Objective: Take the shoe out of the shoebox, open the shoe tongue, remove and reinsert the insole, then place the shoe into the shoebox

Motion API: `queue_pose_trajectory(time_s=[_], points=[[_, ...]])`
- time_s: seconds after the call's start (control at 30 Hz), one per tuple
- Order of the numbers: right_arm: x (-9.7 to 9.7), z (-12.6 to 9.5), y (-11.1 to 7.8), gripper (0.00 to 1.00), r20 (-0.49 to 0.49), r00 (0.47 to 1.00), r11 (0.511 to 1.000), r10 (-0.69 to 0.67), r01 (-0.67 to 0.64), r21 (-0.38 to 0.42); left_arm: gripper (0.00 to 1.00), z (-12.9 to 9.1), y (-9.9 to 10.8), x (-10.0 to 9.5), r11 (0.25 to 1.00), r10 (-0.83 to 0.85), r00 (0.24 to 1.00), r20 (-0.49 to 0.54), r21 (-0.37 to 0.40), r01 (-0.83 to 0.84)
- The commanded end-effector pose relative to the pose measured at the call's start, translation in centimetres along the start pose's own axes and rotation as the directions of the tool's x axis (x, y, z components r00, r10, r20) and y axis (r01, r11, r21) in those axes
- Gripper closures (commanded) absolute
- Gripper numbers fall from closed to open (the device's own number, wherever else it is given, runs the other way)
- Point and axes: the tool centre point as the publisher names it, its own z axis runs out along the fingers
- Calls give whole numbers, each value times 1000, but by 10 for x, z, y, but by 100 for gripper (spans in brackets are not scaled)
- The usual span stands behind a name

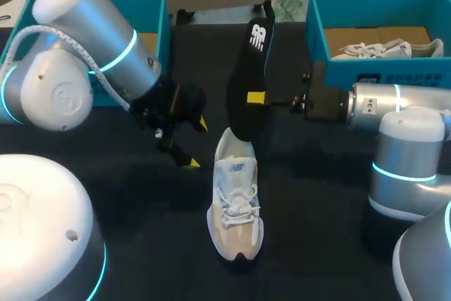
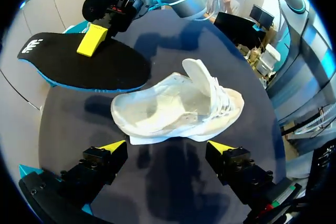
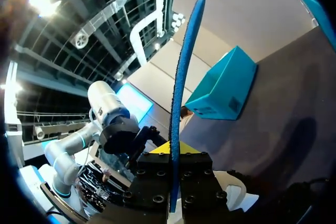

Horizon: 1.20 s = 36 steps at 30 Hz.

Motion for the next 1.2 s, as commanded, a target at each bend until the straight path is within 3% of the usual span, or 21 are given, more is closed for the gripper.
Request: queue_pose_trajectory(time_s=[0.03,0.47,0.83,1.2], points=[[0,4,1,100,4,1000,1000,0,0,1,0,7,-2,-4,1000,0,1000,-2,-4,0],[-11,19,-9,100,19,999,999,-38,37,37,0,18,7,-13,1000,12,999,33,-12,-12],[-11,19,-9,100,22,998,998,-50,50,30,0,21,8,-13,1000,22,999,30,-16,-22],[-18,25,-12,100,36,997,997,-71,71,-22,0,30,9,-14,998,54,998,20,17,-54]])
